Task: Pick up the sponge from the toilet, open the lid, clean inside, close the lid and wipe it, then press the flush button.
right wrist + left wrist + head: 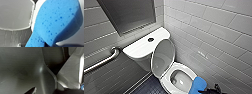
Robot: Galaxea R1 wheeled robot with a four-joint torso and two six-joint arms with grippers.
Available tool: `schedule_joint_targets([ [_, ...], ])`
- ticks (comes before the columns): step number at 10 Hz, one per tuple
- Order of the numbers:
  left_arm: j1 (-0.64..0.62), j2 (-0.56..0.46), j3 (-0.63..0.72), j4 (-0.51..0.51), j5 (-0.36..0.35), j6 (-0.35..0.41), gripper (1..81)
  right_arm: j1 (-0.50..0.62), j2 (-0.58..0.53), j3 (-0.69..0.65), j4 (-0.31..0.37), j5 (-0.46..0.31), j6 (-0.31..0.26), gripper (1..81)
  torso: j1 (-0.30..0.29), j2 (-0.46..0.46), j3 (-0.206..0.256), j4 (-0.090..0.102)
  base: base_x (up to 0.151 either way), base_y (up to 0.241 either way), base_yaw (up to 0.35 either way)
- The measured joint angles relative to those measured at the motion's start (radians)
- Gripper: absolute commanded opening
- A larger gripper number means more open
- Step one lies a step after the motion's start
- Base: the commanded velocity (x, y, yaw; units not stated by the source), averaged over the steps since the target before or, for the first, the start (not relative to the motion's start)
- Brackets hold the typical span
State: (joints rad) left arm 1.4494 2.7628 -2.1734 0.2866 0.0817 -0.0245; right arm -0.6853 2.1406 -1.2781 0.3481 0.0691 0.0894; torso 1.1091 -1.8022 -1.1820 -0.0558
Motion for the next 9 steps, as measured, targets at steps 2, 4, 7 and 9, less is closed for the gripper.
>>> schedule_joint_targets([
  [2, -0.007, -0.003, 0.000, 0.000, -0.003, 0.000, 81.1, 0.047, 0.103, -0.080, 0.008, -0.067, 0.000, 1.0, 0.000, 0.000, 0.000, 0.000, 0.000, 0.000, 0.000],
  [4, -0.006, -0.013, 0.000, 0.000, -0.001, -0.001, 81.1, 0.116, 0.159, -0.153, 0.020, -0.115, 0.000, 1.0, 0.000, 0.000, 0.000, 0.000, 0.000, 0.000, 0.000],
  [7, -0.006, -0.012, 0.000, 0.000, -0.001, -0.002, 81.1, 0.183, 0.270, -0.287, 0.023, -0.204, 0.002, 1.0, 0.000, 0.000, 0.000, 0.000, 0.000, 0.000, 0.000],
  [9, -0.006, -0.011, 0.000, 0.000, -0.002, -0.002, 81.1, 0.252, 0.328, -0.366, 0.024, -0.242, 0.004, 1.0, 0.000, 0.000, 0.000, 0.000, 0.000, 0.000, 0.000],
])
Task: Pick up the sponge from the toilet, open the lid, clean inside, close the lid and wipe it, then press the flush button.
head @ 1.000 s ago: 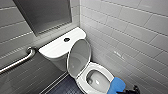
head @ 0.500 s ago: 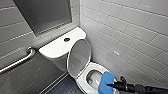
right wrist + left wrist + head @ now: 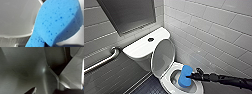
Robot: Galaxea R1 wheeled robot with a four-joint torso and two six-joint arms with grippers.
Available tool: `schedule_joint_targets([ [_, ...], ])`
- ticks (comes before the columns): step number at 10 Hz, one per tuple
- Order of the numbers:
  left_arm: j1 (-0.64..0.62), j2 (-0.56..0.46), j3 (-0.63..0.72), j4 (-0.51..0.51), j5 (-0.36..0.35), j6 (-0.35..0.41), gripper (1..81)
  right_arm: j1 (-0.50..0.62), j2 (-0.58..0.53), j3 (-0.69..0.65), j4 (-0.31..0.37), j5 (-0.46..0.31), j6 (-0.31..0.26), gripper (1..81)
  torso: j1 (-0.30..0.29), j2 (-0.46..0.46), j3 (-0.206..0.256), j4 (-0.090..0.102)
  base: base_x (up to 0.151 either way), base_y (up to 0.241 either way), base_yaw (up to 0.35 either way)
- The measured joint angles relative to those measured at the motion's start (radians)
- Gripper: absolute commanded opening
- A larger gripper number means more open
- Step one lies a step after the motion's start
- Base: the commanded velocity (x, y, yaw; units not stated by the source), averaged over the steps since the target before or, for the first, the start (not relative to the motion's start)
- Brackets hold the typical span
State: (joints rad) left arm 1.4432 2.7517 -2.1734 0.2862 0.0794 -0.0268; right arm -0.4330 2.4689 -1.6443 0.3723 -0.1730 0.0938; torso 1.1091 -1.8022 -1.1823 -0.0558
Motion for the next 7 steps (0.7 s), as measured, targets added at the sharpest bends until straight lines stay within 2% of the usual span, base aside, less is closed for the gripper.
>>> schedule_joint_targets([
  [3, 0.000, -0.001, 0.000, 0.000, 0.000, 0.000, 81.1, 0.020, 0.085, -0.119, 0.000, -0.056, 0.002, 1.0, 0.000, 0.000, 0.000, 0.000, 0.000, 0.000, 0.000],
  [7, 0.000, -0.001, 0.000, 0.000, 0.000, 0.000, 81.1, 0.054, 0.191, -0.254, -0.003, -0.087, 0.004, 1.0, 0.000, 0.000, 0.000, 0.000, 0.000, 0.000, 0.000],
])
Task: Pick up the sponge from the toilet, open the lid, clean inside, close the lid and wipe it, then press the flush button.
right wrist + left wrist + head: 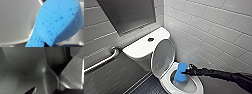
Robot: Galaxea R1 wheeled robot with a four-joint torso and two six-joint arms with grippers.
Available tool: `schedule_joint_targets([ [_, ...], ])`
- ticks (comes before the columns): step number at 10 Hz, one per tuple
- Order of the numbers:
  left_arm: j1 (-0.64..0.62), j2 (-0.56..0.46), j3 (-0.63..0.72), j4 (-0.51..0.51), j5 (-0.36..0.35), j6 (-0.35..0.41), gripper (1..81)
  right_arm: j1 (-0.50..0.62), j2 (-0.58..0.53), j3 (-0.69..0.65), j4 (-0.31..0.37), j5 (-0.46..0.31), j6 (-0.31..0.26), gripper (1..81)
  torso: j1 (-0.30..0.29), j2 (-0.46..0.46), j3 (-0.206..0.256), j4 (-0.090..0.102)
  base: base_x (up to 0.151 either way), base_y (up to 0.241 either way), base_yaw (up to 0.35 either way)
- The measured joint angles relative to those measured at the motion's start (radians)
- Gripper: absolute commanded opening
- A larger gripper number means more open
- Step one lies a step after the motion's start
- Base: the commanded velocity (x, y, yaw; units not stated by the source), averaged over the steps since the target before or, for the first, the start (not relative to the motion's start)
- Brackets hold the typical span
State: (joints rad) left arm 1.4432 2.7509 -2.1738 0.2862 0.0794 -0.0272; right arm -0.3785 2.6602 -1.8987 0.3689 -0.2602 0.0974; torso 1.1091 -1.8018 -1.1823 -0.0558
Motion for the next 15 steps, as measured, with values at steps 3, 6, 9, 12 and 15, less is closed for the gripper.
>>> schedule_joint_targets([
  [3, 0.000, 0.000, 0.000, -0.001, 0.003, 0.000, 81.1, 0.008, 0.060, -0.072, -0.004, -0.004, 0.000, 1.0, 0.000, 0.000, 0.000, 0.000, 0.000, 0.000, 0.000],
  [6, 0.001, 0.000, -0.001, -0.001, 0.007, -0.001, 81.1, 0.012, 0.132, -0.183, -0.006, 0.001, -0.001, 1.0, 0.000, 0.000, 0.000, 0.000, 0.000, 0.000, 0.000],
  [9, 0.012, -0.012, 0.000, -0.001, 0.007, 0.000, 81.1, -0.049, 0.141, -0.251, -0.006, 0.046, -0.008, 1.0, 0.000, 0.000, 0.000, 0.000, 0.000, 0.000, 0.000],
  [12, 0.017, -0.014, 0.002, -0.001, 0.007, -0.001, 81.1, -0.079, 0.110, -0.244, -0.006, 0.063, -0.010, 1.0, 0.000, 0.000, 0.000, 0.000, 0.000, 0.000, 0.000],
  [15, 0.017, -0.006, 0.003, -0.002, 0.009, -0.001, 81.1, -0.093, -0.009, -0.125, -0.004, 0.088, -0.005, 1.0, 0.000, 0.000, 0.000, 0.000, 0.000, 0.000, 0.000],
])
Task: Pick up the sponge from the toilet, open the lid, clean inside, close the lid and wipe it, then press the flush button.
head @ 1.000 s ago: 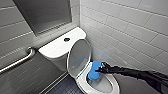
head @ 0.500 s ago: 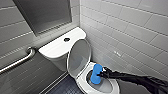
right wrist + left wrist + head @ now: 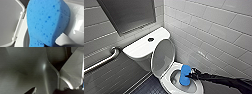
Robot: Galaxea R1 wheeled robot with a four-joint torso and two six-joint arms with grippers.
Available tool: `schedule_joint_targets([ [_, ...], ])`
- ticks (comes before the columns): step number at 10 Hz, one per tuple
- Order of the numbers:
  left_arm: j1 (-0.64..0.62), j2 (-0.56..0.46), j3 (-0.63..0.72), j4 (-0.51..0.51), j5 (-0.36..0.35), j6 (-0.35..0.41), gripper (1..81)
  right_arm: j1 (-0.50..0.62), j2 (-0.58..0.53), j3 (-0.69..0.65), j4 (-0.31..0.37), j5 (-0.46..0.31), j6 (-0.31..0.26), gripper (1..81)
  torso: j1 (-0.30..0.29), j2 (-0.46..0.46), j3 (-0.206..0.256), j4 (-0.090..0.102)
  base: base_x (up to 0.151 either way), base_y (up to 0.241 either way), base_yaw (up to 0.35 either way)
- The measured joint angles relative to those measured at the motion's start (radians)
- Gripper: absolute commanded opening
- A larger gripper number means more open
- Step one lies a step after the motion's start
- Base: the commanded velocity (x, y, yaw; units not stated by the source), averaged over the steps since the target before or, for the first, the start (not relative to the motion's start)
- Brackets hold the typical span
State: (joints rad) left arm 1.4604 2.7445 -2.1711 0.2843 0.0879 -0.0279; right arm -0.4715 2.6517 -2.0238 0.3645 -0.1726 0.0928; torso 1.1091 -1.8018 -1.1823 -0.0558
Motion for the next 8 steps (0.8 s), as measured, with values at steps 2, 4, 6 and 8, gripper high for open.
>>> schedule_joint_targets([
  [2, 0.000, 0.001, 0.003, 0.000, 0.000, 0.000, 81.1, -0.030, -0.098, 0.085, 0.002, 0.026, 0.012, 1.0, 0.000, 0.000, 0.000, 0.000, 0.000, 0.000, 0.000],
  [4, 0.000, 0.008, 0.002, 0.000, 0.002, 0.000, 81.1, -0.071, -0.171, 0.166, 0.006, 0.057, 0.022, 1.0, 0.000, 0.000, 0.000, 0.000, 0.000, 0.000, 0.000],
  [6, 0.000, 0.021, 0.003, 0.000, 0.002, 0.000, 81.1, -0.119, -0.231, 0.240, 0.017, 0.124, 0.029, 1.0, 0.000, 0.000, 0.000, 0.000, 0.000, 0.000, 0.000],
  [8, 0.000, 0.021, 0.003, 0.000, 0.003, 0.001, 81.1, -0.144, -0.282, 0.306, 0.027, 0.174, 0.032, 1.0, 0.000, 0.000, 0.000, 0.000, 0.000, 0.000, 0.000],
])
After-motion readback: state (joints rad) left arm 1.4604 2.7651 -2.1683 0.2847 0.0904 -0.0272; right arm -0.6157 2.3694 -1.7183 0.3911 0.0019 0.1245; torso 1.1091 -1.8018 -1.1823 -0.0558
